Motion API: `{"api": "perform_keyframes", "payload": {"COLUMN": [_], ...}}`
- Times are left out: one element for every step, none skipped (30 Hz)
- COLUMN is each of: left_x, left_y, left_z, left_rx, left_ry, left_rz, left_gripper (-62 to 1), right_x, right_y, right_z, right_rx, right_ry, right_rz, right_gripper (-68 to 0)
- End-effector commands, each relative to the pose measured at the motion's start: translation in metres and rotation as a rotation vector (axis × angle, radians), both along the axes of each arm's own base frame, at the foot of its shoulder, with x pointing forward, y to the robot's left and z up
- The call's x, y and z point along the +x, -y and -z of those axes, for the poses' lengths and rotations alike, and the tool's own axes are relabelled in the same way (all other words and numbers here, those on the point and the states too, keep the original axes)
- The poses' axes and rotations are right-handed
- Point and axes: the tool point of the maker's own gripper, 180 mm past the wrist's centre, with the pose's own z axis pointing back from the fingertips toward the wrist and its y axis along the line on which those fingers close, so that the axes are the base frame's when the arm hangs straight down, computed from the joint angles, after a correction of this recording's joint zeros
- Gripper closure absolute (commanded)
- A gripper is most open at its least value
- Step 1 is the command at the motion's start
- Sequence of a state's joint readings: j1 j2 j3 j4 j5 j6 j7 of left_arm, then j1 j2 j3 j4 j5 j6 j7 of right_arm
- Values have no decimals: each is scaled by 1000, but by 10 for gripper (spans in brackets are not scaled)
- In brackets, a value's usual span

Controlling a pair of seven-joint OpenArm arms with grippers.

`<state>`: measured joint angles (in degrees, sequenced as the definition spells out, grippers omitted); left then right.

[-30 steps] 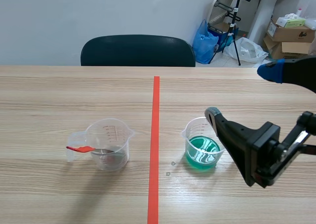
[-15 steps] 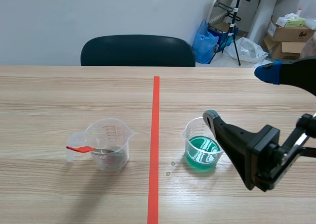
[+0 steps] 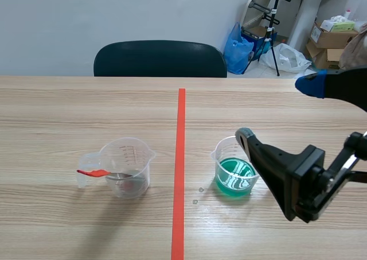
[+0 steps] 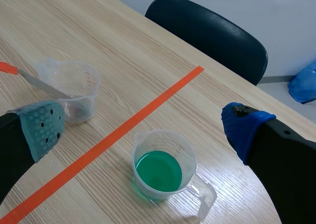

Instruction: Do the redox reaction experiment

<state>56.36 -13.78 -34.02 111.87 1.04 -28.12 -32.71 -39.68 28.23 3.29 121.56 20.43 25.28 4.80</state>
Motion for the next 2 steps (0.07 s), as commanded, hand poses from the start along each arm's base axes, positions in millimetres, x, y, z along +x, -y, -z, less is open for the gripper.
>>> {"api": "perform_keyframes", "payload": {"left_x": [-1,-1], "left_y": [2,2], "left_z": [-4,-4], "left_rx": [-13,-13], "left_ry": [9,9], "left_rz": [1,1], "left_gripper": [-563,-563], "right_x": [3,3], "right_y": [1,0], "right_z": [-9,-9], "right_rx": [19,19], "right_ry": [28,27], "right_rz": [4,4], "right_gripper": [-679,-679]}}
